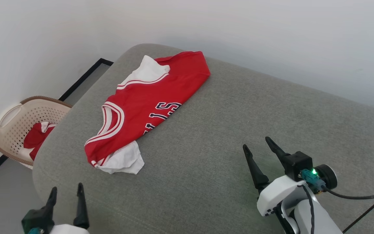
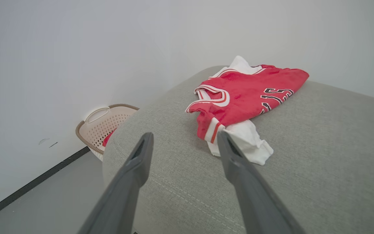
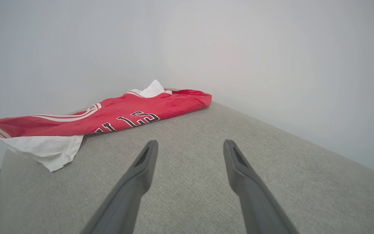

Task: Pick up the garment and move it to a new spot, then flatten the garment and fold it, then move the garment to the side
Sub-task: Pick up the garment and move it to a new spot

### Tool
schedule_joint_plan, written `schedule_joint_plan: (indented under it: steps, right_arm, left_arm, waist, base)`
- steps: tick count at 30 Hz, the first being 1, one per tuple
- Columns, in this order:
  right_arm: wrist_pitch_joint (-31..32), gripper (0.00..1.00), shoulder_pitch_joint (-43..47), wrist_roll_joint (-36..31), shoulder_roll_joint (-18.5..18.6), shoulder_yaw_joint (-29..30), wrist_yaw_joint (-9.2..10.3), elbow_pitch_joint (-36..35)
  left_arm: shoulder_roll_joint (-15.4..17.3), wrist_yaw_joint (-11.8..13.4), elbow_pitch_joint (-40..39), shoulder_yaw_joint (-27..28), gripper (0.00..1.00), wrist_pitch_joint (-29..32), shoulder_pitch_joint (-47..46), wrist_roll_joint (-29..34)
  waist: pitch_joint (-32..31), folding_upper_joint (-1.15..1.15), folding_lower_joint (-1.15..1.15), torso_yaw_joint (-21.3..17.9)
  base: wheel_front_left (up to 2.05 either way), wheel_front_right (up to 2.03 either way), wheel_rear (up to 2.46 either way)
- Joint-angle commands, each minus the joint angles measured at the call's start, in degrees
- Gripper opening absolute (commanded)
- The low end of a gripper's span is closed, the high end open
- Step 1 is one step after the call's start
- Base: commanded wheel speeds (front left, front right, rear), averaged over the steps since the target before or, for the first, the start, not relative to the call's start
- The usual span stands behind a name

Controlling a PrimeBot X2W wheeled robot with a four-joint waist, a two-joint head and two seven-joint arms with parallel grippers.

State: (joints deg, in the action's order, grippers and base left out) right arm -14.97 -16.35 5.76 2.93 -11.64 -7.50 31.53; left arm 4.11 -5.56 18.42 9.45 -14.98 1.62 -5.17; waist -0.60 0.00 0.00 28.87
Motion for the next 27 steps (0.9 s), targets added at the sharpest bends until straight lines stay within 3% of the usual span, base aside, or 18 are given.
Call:
schedule_joint_plan:
  steps: [1,7,15,16,21,27]
  right_arm:
    - [-0.31,1.0,0.67,0.39,0.09,0.38,0.02,-0.34]
    - [-0.31,1.0,-0.17,-0.59,0.1,0.09,0.03,-0.94]
    - [-0.31,1.0,-4.54,-3.73,0.08,1.39,0.03,-1.64]
    - [-0.31,1.0,-4.54,-3.73,0.08,1.39,0.03,-1.64]
    - [-0.31,1.0,-7.71,-5.08,0.05,1.41,0.03,-3.0]
    - [-0.31,1.0,-10.05,-6.31,0.04,1.44,0.03,-5.67]
  left_arm:
    - [0.18,-0.72,0.58,-0.81,1.0,-0.31,-1.2,-0.12]
    - [4.44,-1.85,2.54,-4.39,1.0,-0.31,-10.28,-0.95]
    - [17.37,-1.85,16.63,-14.34,1.0,1.96,-31.35,-12.38]
    - [17.37,-1.85,16.63,-14.34,1.0,1.96,-31.35,-12.38]
    - [25.43,-1.85,26.33,-22.79,1.0,15.49,-41.37,-24.99]
    - [32.53,-1.87,30.53,-29.87,1.0,33.97,-46.9,-40.84]
  waist:
    - [-0.22,0.0,0.0,-0.5]
    - [3.4,0.0,0.0,-5.72]
    - [14.03,0.0,0.0,-13.9]
    - [14.03,0.0,0.0,-13.9]
    - [20.3,0.0,0.0,-18.4]
    - [25.01,0.0,0.0,-22.21]
  base:
    - [0.0,0.0,0.0]
    - [0.0,0.0,0.0]
    - [0.0,0.0,0.0]
    - [0.0,0.0,0.0]
    - [0.0,0.0,0.0]
    - [0.0,0.0,0.0]
